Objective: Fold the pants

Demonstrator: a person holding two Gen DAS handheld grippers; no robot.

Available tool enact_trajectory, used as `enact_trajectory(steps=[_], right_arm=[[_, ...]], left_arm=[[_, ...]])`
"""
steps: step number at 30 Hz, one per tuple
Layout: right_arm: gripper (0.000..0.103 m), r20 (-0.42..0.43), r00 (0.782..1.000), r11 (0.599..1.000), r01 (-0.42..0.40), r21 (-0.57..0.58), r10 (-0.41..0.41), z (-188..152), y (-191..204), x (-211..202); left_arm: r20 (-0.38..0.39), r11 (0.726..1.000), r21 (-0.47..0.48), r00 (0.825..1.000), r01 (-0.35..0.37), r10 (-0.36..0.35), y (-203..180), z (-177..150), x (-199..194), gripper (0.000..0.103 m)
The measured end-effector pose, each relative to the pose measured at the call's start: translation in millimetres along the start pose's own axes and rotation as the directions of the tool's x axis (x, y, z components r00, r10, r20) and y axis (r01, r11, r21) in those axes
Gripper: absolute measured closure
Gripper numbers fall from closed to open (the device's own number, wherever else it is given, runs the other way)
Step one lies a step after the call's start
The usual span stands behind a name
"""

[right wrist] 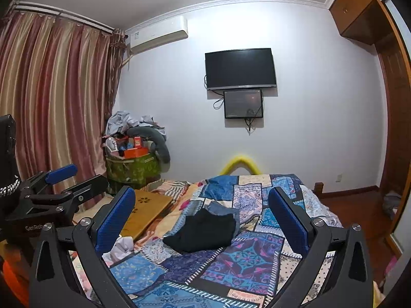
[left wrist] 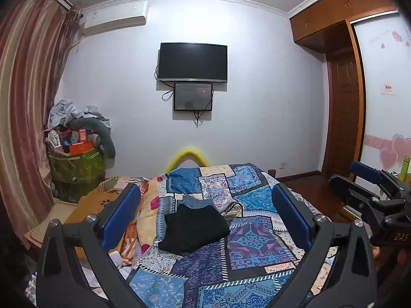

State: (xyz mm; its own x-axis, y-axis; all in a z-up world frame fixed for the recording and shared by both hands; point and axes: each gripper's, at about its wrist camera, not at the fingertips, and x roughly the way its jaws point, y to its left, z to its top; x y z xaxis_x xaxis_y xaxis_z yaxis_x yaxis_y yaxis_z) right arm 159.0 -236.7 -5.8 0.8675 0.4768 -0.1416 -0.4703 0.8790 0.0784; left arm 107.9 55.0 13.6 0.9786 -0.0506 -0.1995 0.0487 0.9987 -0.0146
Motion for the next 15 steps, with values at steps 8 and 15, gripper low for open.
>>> enact_trajectory(steps=[8, 15], right_arm=[[0.0, -0.004, 1.0, 1.0, 0.002, 0.003, -0.002, 1.2, 0.5, 0.6], [0.0, -0.008, 1.0, 1.0, 0.006, 0.009, -0.006, 2.4, -0.1, 0.8]], left_arm=[[-0.003, 1.0, 0.005, 1.0, 0.023, -0.023, -1.2, -1.8, -1.8, 0.0], [-0.009, 1.0, 0.005, 1.0, 0.024, -0.024, -3.4, -1.9, -0.5, 0.0]])
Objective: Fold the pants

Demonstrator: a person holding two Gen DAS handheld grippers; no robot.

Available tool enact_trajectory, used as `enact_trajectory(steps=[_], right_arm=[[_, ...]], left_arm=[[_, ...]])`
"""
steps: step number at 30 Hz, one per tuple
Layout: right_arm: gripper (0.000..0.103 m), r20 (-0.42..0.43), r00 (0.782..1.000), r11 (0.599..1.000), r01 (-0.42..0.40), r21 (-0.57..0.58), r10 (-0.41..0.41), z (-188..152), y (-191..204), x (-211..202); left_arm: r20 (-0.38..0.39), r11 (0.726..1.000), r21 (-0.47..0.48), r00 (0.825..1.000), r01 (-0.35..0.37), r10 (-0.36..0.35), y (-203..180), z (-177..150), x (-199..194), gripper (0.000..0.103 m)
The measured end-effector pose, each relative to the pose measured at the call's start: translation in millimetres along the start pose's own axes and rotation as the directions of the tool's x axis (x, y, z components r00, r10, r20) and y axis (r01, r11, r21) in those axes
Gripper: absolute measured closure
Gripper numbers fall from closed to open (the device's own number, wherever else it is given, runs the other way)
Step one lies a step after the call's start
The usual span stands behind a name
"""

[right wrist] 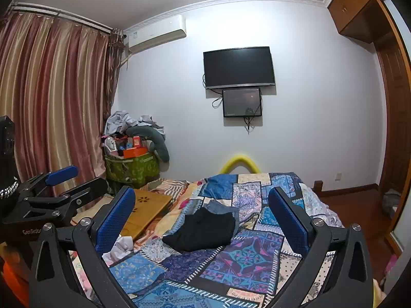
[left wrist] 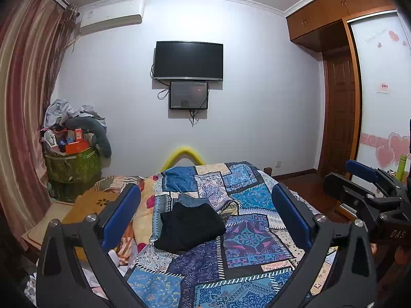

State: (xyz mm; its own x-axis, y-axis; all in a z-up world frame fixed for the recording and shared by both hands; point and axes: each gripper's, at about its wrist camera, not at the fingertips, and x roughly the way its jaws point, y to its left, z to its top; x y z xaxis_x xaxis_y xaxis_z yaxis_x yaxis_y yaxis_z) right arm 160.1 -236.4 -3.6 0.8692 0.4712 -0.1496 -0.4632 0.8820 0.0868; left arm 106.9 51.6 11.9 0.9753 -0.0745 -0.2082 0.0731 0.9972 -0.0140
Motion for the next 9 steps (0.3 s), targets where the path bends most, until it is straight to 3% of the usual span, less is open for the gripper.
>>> enact_trajectory(steps=[9], right_arm=[[0.0, -0.005, 1.0, 1.0, 0.004, 0.007, -0.004, -0.1, 0.2, 1.7]], left_arm=[[-0.01, 1.0, -0.005, 1.0, -0.001, 0.001, 3.1, 0.0, 3.2, 0.0]])
